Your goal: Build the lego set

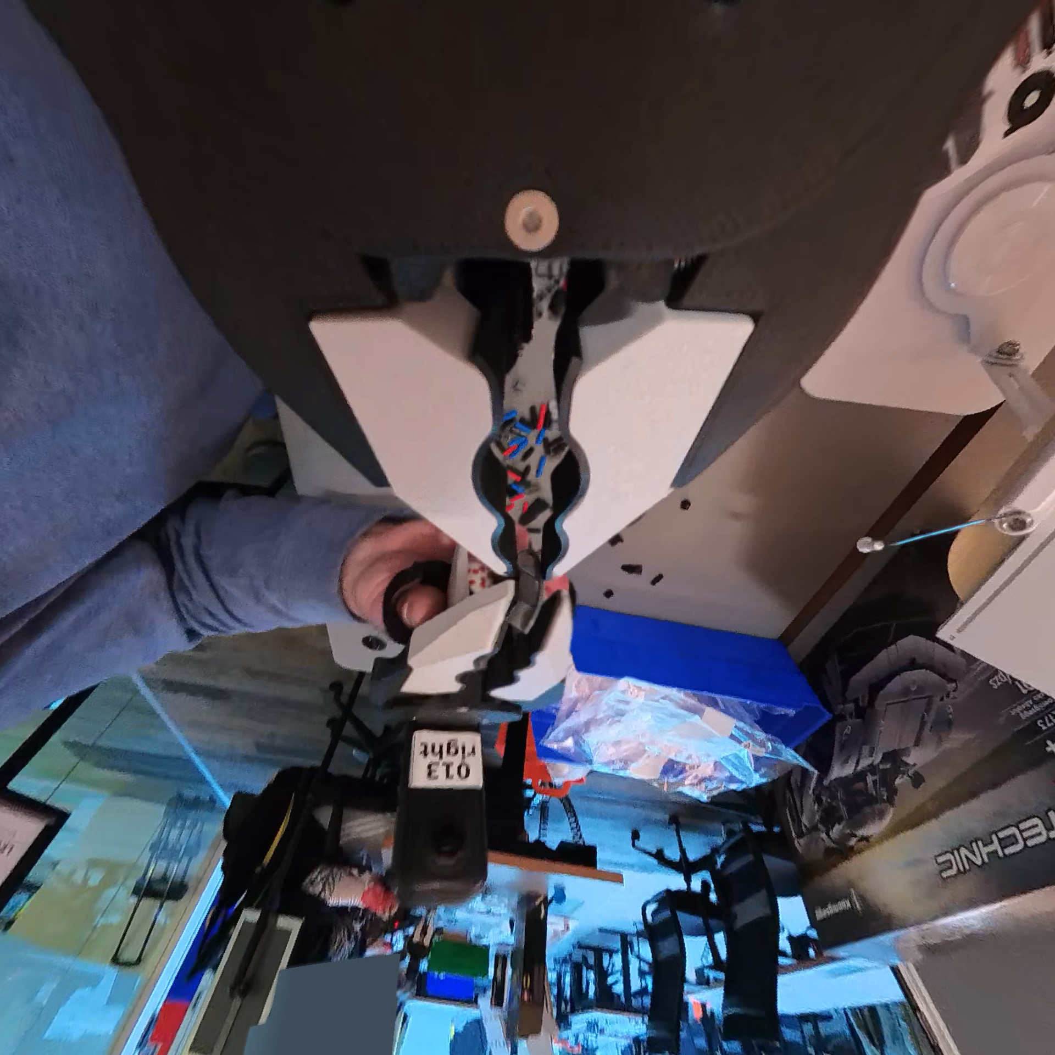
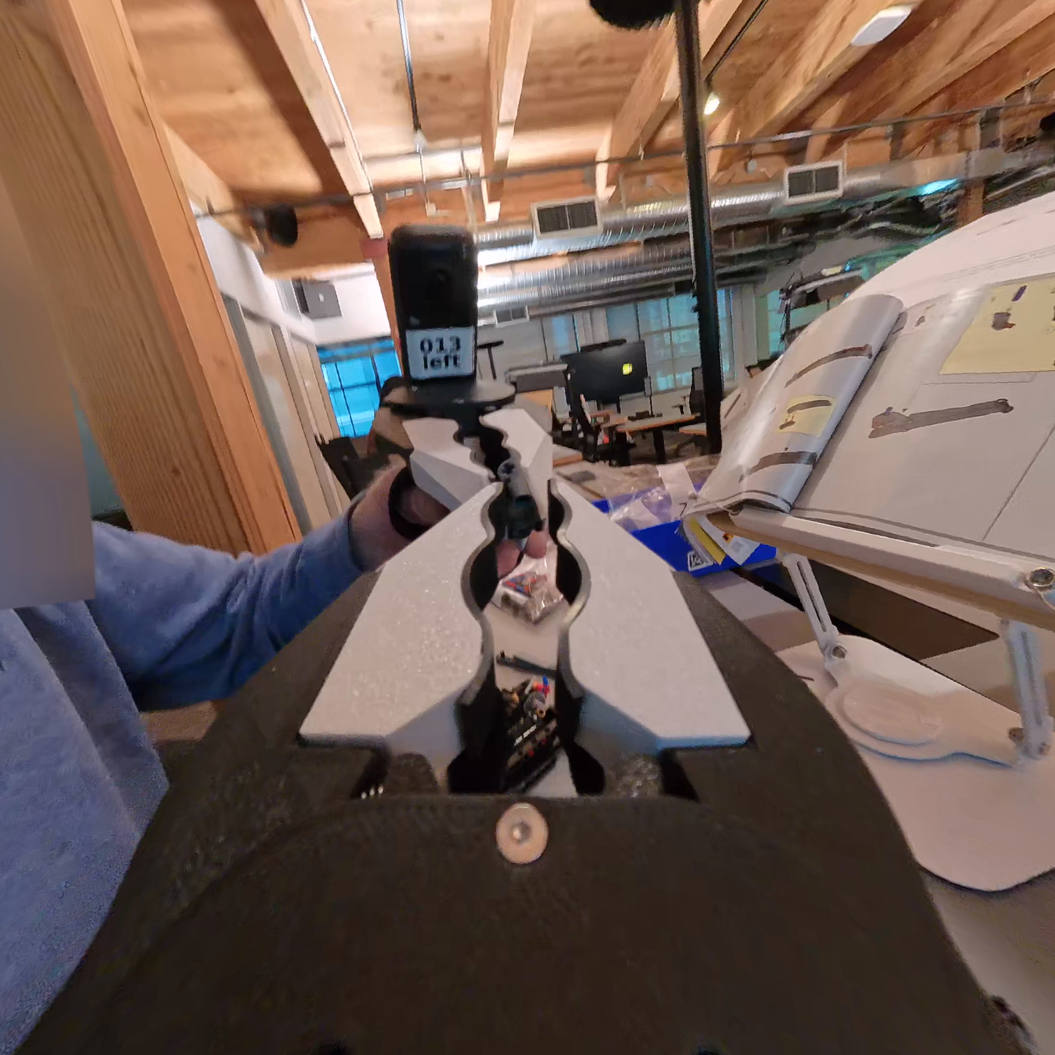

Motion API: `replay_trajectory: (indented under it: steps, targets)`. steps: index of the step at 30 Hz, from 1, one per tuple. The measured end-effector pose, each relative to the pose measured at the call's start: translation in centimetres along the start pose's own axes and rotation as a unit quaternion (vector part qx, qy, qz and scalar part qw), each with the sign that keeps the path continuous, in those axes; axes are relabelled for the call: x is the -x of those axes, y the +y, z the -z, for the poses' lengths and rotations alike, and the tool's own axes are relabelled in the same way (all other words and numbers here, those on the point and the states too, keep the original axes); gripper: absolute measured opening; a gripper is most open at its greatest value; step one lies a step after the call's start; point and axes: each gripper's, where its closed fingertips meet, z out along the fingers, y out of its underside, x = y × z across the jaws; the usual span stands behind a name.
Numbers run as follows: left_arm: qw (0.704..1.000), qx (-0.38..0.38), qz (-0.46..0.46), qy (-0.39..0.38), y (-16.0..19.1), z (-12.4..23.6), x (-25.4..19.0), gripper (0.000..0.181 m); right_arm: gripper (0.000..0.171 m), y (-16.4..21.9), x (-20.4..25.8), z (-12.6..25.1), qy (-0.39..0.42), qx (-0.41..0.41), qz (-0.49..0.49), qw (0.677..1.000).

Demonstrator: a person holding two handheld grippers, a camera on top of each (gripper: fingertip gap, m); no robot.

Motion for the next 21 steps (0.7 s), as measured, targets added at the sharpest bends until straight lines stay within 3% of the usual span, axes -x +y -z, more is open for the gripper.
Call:
replay_trajectory:
  steps: [6,14,21]
  targets:
    - [0.998,0.067,-0.007,0.0,1.1,0.3,0.1,0.005,0.006,1.0,0.1,-0.2,0.003,0.048,0.015,0.999]
    - [1.0,0.021,-0.005,-0.015,0.5,0.2,0.4,0.014,0.004,0.2,-0.7,0.1,-0.001,-0.019,-0.066,0.998]
    - [1.0,-0.02,-0.008,-0.021,-0.7,0.8,0.7,0.013,0.004,0.2,-0.4,0.0,-0.001,-0.011,-0.052,0.999]
